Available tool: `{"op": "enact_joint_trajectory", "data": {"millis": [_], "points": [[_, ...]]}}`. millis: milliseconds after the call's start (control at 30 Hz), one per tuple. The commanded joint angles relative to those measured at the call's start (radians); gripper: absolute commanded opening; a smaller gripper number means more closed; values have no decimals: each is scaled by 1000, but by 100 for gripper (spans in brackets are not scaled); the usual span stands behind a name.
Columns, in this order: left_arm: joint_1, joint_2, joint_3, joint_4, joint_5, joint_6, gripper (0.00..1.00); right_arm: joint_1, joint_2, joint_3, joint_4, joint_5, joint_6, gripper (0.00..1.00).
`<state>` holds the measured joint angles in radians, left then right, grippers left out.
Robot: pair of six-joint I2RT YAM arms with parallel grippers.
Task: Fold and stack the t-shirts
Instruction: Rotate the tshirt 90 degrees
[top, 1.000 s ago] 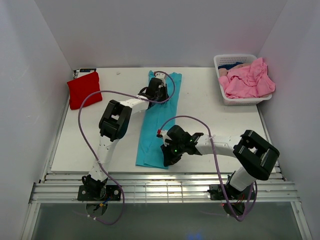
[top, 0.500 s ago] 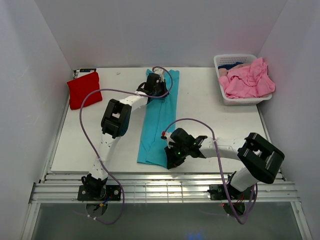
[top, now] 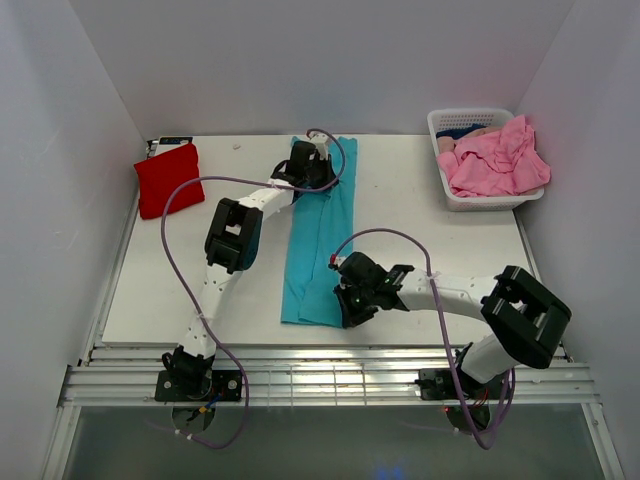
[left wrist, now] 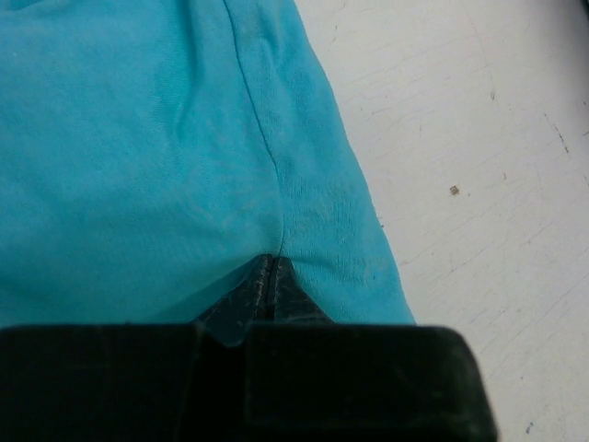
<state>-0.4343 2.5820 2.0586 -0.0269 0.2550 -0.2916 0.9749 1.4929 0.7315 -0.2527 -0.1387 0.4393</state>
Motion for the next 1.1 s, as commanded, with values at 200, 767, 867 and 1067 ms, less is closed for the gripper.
{"op": "enact_joint_trajectory", "data": {"millis": [200, 767, 867, 1067], "points": [[42, 110, 115, -125, -8, 118, 0, -7, 75, 175, -172, 277, 53, 8], [43, -342, -9, 127, -172, 54, 29, -8, -143, 181, -152, 449, 3, 19], [39, -479, -133, 23, -297, 40, 76, -8, -135, 142, -119, 417, 6, 44], [23, -744, -600, -220, -463, -90, 91, -30, -131, 28, 64, 291, 21, 59]]}}
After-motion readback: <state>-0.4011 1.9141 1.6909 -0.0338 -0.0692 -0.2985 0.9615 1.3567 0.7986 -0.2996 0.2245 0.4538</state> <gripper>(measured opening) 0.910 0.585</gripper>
